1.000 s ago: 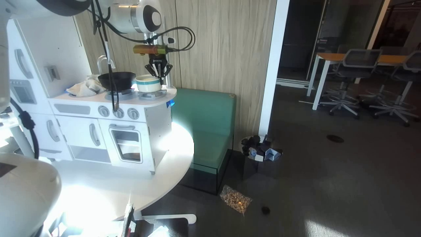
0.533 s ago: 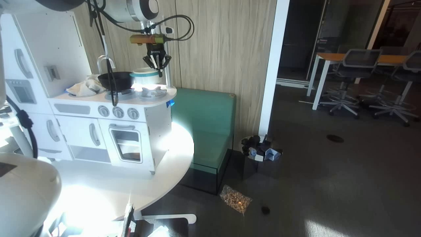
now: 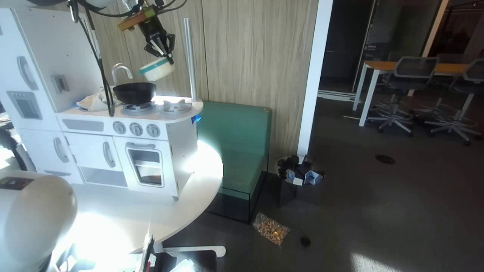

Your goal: Pour the contents of the white bowl into the black bowl

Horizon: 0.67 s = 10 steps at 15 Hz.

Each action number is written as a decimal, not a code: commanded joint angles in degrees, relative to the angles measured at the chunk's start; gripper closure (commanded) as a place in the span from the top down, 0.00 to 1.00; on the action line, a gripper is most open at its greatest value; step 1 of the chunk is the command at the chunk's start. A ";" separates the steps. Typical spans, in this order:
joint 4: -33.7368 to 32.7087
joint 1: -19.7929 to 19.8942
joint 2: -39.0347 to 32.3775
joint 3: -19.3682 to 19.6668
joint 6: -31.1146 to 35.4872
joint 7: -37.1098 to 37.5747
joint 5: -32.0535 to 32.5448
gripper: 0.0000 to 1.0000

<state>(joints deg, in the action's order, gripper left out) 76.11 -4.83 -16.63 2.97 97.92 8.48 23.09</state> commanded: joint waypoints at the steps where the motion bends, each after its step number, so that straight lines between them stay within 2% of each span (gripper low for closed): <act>1: -6.74 -5.09 -3.60 -0.64 -1.87 3.60 11.64 0.03; 3: -7.12 -7.62 -3.92 -1.04 -0.46 4.85 18.17 0.03; 7: -1.49 -11.03 -2.86 -0.70 7.78 7.26 29.19 0.02; 10: 4.22 -11.93 -0.94 -1.05 14.18 9.80 33.53 0.02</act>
<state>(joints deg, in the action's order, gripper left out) 74.89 -15.93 -20.08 1.76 106.10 15.68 51.75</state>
